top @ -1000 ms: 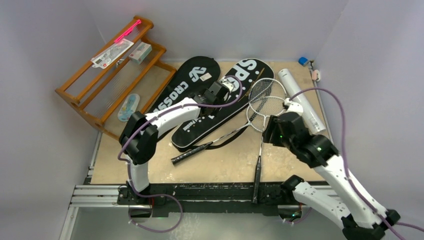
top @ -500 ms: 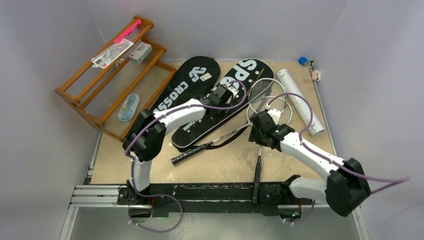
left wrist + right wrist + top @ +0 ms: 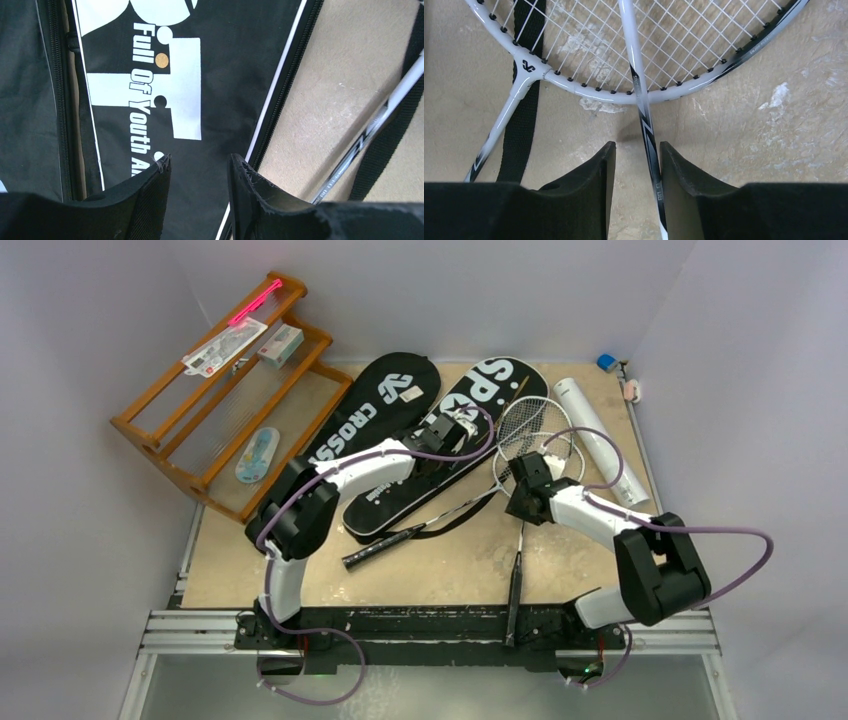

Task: Pack up the badminton gear
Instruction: Pick up the racket from the center of the board.

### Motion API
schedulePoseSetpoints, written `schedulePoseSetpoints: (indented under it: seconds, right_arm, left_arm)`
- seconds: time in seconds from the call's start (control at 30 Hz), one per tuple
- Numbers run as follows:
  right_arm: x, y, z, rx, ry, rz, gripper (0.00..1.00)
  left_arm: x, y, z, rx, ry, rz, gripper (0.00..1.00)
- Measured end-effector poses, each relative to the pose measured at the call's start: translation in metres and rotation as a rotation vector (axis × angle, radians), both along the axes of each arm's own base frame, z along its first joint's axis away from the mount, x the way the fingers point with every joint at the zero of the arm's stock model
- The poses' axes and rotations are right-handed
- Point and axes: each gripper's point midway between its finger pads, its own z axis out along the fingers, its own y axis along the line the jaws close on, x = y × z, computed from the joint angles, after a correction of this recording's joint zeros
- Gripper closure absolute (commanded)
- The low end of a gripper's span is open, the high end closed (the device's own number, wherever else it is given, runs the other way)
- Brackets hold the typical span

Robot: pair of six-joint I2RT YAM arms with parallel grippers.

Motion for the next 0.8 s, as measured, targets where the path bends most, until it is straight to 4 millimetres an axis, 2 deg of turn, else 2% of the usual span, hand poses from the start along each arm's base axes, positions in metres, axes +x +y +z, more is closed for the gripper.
schedulePoseSetpoints:
  seconds: [0.07,0.13,0.17,0.3,0.4,0.67,0.8]
  right_arm:
    - [0.001,0.0,-0.001,0.003,0.0,0.001,0.76]
    - [0.003,-0.001,-0.001,0.013,0.0,0.003,0.95]
    - [0.004,-0.002,-0.001,0.017,-0.001,0.004,1.0]
    - [0.006,0.001,0.0,0.045,-0.003,0.03,1.0]
    - [0.003,-0.002,0.004,0.038,-0.001,0.035,1.0]
    - [0.0,-0.011,0.056,0.038,-0.142,0.054,1.0]
    - [-0.003,-0.014,0.07,0.033,-0.173,0.062,1.0]
  left_arm:
    - [0.001,0.001,-0.004,0.013,0.002,0.004,0.57]
    - [0.002,0.003,-0.011,0.03,0.004,0.008,0.57]
    - [0.003,0.003,-0.015,0.038,0.006,0.01,0.56]
    - [0.003,0.006,-0.029,0.073,0.021,0.001,0.54]
    - [0.003,0.006,-0.032,0.081,0.025,-0.006,0.5]
    - [0.0,-0.008,-0.033,0.028,0.048,-0.065,0.42]
    - [-0.003,-0.014,-0.033,0.007,0.058,-0.091,0.4]
